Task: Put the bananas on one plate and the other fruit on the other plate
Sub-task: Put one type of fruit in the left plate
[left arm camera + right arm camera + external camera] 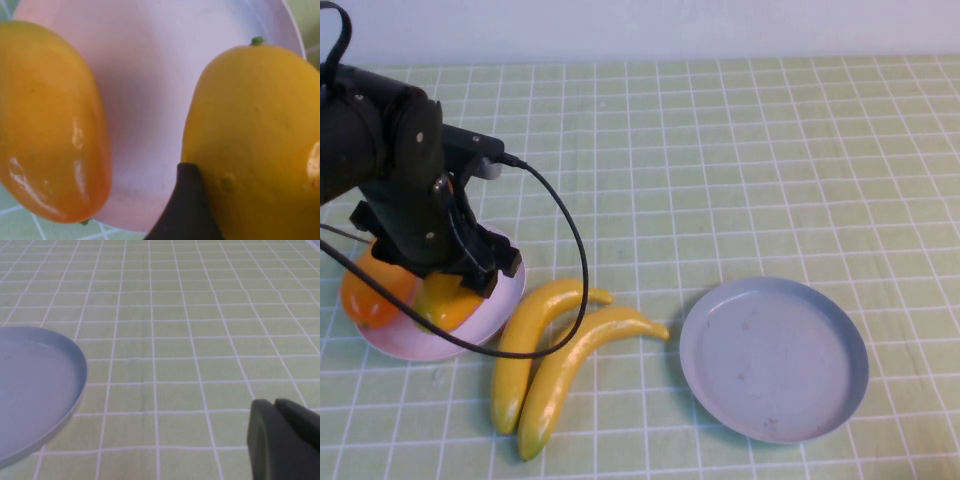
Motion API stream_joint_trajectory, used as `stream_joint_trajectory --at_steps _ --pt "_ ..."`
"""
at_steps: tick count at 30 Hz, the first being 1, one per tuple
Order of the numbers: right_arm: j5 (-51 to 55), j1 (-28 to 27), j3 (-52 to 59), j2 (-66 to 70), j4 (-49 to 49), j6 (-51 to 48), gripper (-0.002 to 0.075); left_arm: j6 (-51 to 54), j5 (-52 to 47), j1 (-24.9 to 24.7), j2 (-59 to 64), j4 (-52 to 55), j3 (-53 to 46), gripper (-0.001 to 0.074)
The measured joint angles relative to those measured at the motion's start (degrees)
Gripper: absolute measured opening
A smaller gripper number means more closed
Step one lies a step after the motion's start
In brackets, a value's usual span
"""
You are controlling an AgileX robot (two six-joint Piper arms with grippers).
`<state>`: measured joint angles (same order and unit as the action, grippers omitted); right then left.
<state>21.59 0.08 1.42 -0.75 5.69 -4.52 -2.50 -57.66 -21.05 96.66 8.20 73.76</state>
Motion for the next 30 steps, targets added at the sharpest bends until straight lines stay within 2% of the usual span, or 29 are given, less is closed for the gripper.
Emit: stream_joint_trajectory --at_steps 9,15,20,26,28,30 --pt "0.00 0.00 0.00 0.00 0.00 0.00 -0.0016 -1.81 3.82 3.88 3.66 0.00 -0.13 0.0494" --pt "0.00 0.00 0.00 0.00 0.00 0.00 -0.0015 -1.92 3.82 4.11 5.08 -0.11 -0.23 0.0494" --pt "0.00 0.00 0.00 0.00 0.00 0.00 -0.0015 -2.02 3.67 4.11 5.14 -0.11 0.07 0.0552" --pt "0.00 0.00 0.00 0.00 0.00 0.00 -0.0015 -2.02 0.25 4.11 5.14 -0.45 4.54 0.0568" --pt "0.00 0.00 0.00 0.00 0.00 0.00 -0.0015 -2.02 -1.75 4.11 5.19 -1.10 6.79 0.0553" --pt "0.00 0.00 0.00 0.00 0.00 0.00 -0.0015 -2.02 -3.07 4.11 5.19 -1.96 8.62 0.0476"
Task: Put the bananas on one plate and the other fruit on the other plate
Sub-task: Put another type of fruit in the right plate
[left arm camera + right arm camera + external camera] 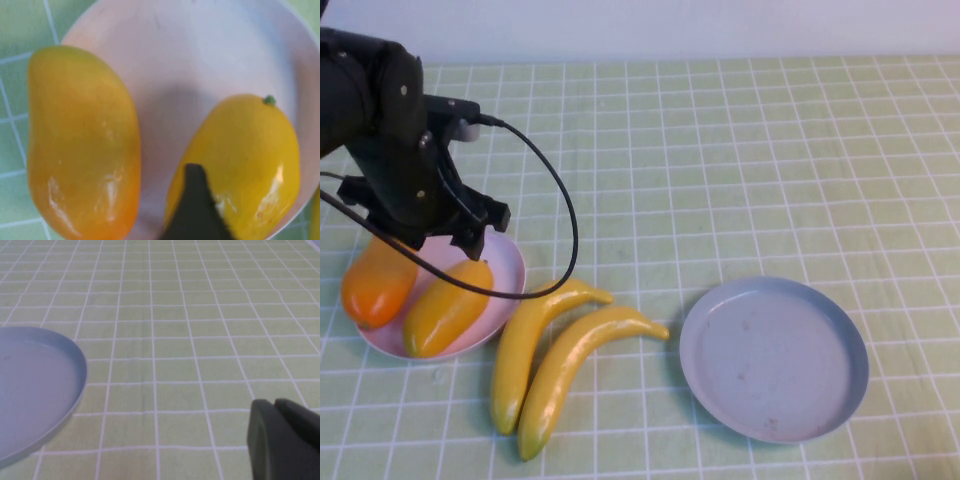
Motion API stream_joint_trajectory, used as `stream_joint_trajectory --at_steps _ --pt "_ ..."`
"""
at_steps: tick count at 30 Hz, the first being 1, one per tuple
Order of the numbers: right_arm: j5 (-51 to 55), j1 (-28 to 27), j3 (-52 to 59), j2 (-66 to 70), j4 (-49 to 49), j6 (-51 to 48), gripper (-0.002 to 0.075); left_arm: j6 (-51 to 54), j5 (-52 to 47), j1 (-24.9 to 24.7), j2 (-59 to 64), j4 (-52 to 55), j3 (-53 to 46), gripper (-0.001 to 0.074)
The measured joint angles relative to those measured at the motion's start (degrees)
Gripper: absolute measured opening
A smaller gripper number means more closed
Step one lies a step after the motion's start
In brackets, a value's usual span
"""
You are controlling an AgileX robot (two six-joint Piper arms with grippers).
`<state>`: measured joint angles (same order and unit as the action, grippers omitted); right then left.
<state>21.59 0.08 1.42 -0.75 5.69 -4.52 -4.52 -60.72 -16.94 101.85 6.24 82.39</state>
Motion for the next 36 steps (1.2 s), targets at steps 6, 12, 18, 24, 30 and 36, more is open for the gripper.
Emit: stream_joint_trajectory --at_steps 6,12,18,24,30,36 --pt "0.00 0.00 0.00 0.00 0.00 0.00 -0.0016 2.55 0.81 0.00 -4.07 -0.76 0.72 0.0085" --pt "0.00 0.00 0.00 0.00 0.00 0.00 -0.0015 3.00 2.18 0.00 -12.74 -1.35 -1.42 0.0011" --pt "0.00 0.00 0.00 0.00 0.00 0.00 -0.0015 3.37 8.70 0.00 -27.50 -3.76 -13.84 0.0004" --pt "0.00 0.00 0.00 0.00 0.00 0.00 -0.0015 4.52 20.94 0.00 -43.19 -4.32 -31.14 0.0004" --pt "0.00 0.00 0.00 0.00 0.00 0.00 -0.0015 4.52 22.37 0.00 -54.26 -2.27 -43.03 0.0004" --pt "0.00 0.00 0.00 0.00 0.00 0.00 -0.0015 2.52 17.92 0.00 -55.94 -0.74 -44.87 0.0004"
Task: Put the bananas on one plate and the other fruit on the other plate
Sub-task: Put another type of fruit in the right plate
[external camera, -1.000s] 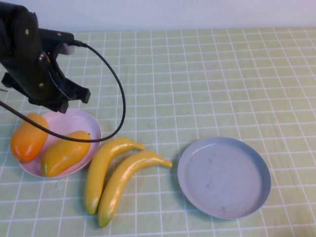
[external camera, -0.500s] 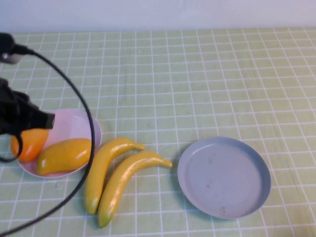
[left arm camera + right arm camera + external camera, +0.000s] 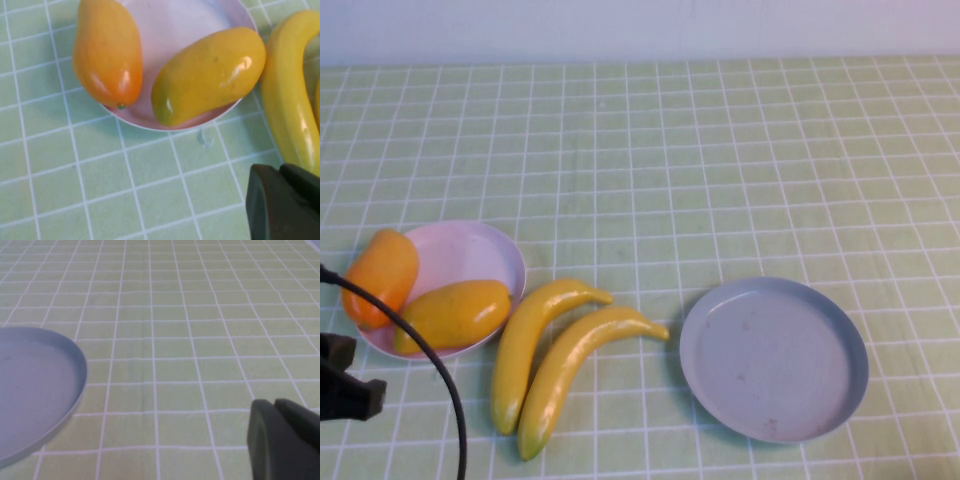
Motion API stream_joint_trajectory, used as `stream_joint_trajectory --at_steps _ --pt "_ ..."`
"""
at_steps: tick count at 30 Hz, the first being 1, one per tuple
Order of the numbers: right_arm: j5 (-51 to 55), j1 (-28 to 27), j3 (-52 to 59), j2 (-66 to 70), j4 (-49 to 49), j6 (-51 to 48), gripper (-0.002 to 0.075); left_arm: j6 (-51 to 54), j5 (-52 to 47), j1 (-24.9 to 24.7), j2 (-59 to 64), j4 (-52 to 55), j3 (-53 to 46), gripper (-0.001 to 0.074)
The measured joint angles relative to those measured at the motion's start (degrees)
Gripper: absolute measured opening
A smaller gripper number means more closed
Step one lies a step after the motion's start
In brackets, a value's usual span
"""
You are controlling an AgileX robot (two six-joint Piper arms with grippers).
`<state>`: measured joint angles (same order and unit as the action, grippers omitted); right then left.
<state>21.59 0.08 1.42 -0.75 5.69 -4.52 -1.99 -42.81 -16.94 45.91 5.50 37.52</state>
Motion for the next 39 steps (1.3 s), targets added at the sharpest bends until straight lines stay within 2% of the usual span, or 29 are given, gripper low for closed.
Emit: stream_joint_trajectory --at_steps 4,10,17,20,25,29,39 --pt "0.00 0.00 0.00 0.00 0.00 0.00 -0.0015 0.01 3.85 -0.26 -0.14 0.38 0.00 0.0004" --pt "0.00 0.00 0.00 0.00 0.00 0.00 -0.0015 0.13 20.51 -0.86 -3.38 2.52 -4.53 0.0004" --pt "0.00 0.00 0.00 0.00 0.12 0.00 -0.0016 2.80 40.46 3.86 -22.76 -1.54 -21.75 0.0004" --pt "0.00 0.00 0.00 0.00 0.12 0.00 -0.0016 3.58 44.45 5.49 -31.47 -2.18 -28.30 0.0004" --pt "0.00 0.00 0.00 0.00 0.21 0.00 -0.0015 4.07 45.33 8.30 -42.83 -3.75 -36.49 0.0004" --pt "0.00 0.00 0.00 0.00 0.21 0.00 -0.0016 4.20 44.01 9.56 -46.18 -4.44 -38.84 0.0004" --pt "0.00 0.00 0.00 0.00 0.35 0.00 -0.0015 3.69 22.98 9.60 -46.48 -4.38 -38.95 0.0004"
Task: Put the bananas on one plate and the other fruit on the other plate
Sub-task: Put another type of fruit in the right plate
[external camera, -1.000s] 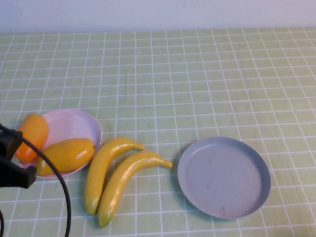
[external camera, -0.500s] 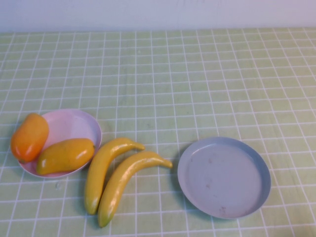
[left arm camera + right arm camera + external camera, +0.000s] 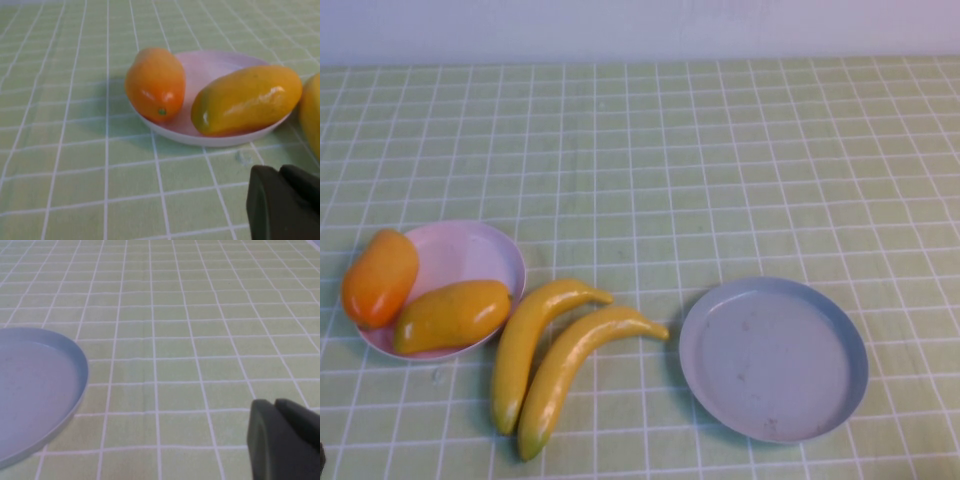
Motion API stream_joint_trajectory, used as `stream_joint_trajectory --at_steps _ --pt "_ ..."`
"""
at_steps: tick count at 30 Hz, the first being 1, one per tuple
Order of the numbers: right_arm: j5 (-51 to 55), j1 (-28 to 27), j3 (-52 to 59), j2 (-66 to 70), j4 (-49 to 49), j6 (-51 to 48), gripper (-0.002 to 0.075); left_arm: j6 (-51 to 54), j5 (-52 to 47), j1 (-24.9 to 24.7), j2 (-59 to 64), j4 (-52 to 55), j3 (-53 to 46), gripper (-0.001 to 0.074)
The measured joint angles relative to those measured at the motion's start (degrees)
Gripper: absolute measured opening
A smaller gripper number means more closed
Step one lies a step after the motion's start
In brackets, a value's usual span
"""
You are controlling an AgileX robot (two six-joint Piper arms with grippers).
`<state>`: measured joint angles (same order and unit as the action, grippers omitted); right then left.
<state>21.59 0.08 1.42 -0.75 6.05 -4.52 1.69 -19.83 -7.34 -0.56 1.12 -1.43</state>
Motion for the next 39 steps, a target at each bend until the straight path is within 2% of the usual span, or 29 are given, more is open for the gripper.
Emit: stream_joint_trajectory --at_steps 33,36,39 --pt "-0.10 0.00 0.03 0.00 0.24 0.00 -0.0016 0.00 -1.71 0.00 -0.08 1.58 -0.13 0.0004" --pt "-2.59 0.00 0.03 0.00 4.49 0.00 -0.0016 0.00 -1.71 0.00 -0.08 1.58 -0.13 0.0004" --pt "-5.77 0.00 0.03 0.00 14.81 0.00 -0.0015 0.00 -1.71 0.00 -0.08 1.58 -0.13 0.0004"
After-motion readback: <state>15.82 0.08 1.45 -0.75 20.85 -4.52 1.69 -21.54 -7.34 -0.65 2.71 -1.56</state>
